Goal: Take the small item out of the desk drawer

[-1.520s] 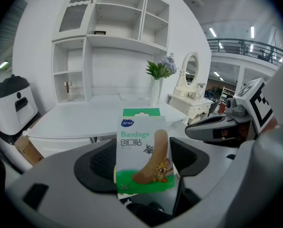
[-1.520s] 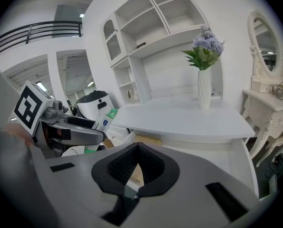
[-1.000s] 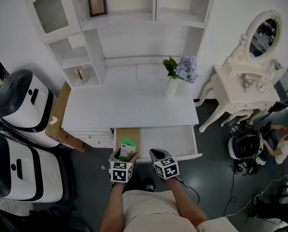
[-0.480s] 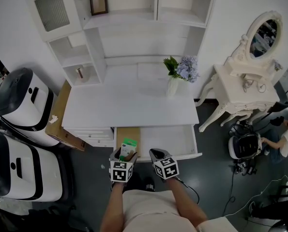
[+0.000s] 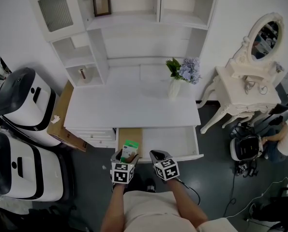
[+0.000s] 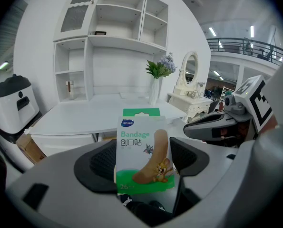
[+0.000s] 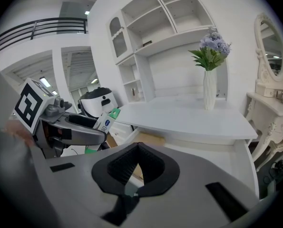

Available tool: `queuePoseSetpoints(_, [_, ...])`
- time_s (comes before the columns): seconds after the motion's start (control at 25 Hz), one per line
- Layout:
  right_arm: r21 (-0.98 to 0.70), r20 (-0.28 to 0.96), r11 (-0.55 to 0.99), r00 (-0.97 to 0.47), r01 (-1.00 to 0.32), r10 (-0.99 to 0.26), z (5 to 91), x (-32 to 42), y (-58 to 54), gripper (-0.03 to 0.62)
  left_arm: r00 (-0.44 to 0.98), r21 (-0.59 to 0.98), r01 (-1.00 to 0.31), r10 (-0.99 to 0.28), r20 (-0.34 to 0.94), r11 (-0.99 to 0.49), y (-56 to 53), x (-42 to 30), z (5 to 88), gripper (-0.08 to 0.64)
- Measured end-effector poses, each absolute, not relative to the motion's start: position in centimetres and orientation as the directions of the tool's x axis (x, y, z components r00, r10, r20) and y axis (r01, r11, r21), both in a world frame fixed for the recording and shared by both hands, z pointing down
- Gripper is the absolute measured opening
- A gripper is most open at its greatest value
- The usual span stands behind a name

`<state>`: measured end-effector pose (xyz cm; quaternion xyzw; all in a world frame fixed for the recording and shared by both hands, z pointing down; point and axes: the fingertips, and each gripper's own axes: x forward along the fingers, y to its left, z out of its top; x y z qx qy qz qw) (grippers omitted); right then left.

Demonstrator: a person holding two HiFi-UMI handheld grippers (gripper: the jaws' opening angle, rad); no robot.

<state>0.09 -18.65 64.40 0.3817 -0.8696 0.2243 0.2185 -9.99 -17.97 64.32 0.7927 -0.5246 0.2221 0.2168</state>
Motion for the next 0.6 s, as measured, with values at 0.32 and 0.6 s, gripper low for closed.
queuePoseSetpoints(0.32, [-0.226, 0.549, 0.610, -0.617, -0.759, -0.564, 64.46, -0.16, -18.76, 0.025, 0.347, 0.107, -0.929, -0.732, 0.586, -0.354, -17.73, -10.29, 64.65, 0.357])
queuePoseSetpoints(0.6, [-0.241, 0.557, 0.593, -0.610, -0.768, -0.564, 64.65, 0.49, -19.36, 0.025, 0.346, 0.111, -0.929, -0.729, 0.591, -0.352, -17.92, -10.41, 64.75, 0.357])
